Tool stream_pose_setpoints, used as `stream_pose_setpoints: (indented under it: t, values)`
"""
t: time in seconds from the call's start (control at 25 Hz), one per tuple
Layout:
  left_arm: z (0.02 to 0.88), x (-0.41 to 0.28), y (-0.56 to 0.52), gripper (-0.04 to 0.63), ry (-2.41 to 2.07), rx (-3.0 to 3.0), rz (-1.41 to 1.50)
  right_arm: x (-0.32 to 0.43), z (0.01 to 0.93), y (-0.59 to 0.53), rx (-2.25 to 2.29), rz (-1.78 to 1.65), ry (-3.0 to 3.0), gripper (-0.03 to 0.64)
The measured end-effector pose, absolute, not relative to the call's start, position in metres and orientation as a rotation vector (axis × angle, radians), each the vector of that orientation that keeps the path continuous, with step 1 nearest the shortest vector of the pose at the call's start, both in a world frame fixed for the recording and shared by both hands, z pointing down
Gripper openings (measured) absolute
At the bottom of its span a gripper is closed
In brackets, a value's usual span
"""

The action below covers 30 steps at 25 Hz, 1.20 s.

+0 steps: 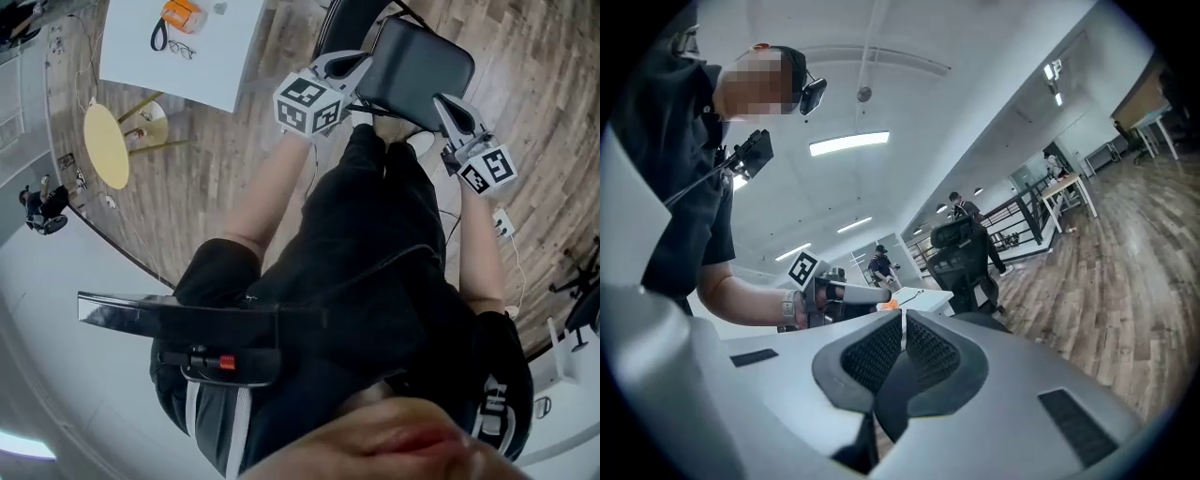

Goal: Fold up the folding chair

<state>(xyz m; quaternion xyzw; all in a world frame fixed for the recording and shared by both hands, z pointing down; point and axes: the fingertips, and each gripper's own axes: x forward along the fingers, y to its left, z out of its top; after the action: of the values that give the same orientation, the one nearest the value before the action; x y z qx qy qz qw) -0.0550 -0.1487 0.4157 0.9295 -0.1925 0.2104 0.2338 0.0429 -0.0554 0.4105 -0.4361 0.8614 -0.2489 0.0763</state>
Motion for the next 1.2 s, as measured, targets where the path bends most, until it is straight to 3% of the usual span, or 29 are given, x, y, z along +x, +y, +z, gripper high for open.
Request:
stream_pose_setpoints:
  t: [0.12, 0.32, 0.52, 1.0, 1.2]
  values:
    - [0.445, -0.075, -0.181, 0.026, -0.57, 2.52, 0.643, 0.046, 0.453, -0.063, -1.326, -0.795, 2.554, 0.009]
    - [0.482, -0.117, -0.224, 0.158, -0.67, 2.46, 0.743, 0.061, 0.527, -0.066, -1.373, -0.878, 2.518, 0.009]
    - [0.525, -0.139, -0.251, 0.244, -0.717, 2.374, 0.824, 0.109, 0.61, -0.053, -1.522, -0.988, 2.419, 0.024]
    - [0.604, -0.124, -0.257, 0.265, -0.419, 2.196, 1.088, 0.17, 0.788, 0.004, -1.576, -1.384, 2.245, 0.17]
    - [0.618, -0.121, -0.256, 0.264, -0.37, 2.129, 1.13, 0.187, 0.832, 0.02, -1.59, -1.459, 2.159, 0.179]
